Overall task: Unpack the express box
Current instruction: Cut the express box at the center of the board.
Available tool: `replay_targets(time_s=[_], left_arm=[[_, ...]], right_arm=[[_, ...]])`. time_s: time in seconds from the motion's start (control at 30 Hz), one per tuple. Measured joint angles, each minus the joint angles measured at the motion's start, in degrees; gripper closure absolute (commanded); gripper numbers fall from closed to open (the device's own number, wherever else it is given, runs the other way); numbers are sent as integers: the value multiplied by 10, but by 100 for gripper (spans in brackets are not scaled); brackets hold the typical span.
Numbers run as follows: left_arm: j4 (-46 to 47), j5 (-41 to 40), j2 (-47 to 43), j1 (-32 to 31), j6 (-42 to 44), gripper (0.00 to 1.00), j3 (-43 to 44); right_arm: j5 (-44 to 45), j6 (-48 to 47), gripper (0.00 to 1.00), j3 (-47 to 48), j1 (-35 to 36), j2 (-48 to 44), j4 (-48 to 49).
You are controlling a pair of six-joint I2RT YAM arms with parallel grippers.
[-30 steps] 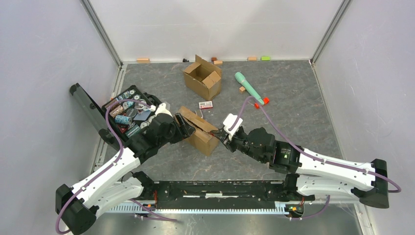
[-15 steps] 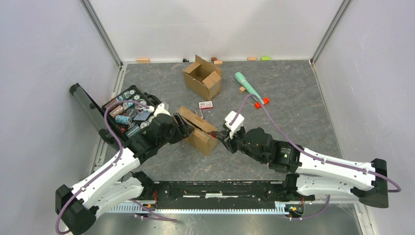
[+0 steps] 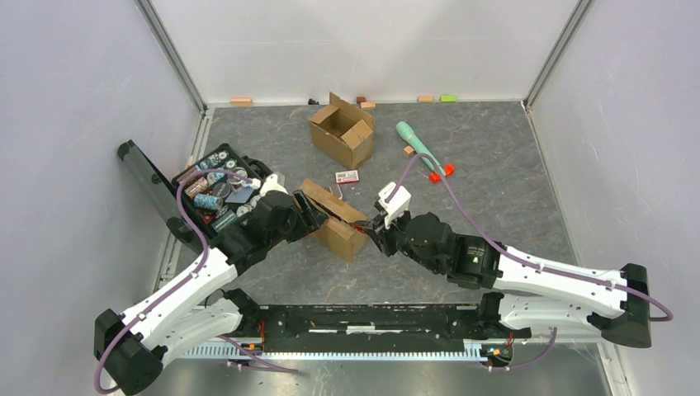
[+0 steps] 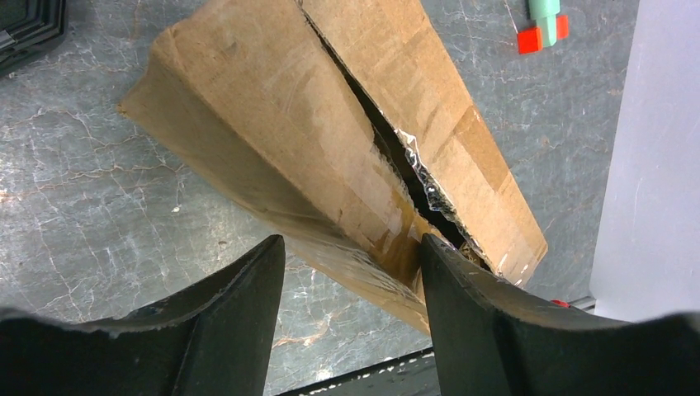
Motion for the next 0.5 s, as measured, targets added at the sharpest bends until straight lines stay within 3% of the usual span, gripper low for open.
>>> replay_targets(time_s=[0.5], left_arm=[[-6,-10,-15,4,-9,32,-9]], right_arm=[[-14,-7,100,68,1,-2,-120]])
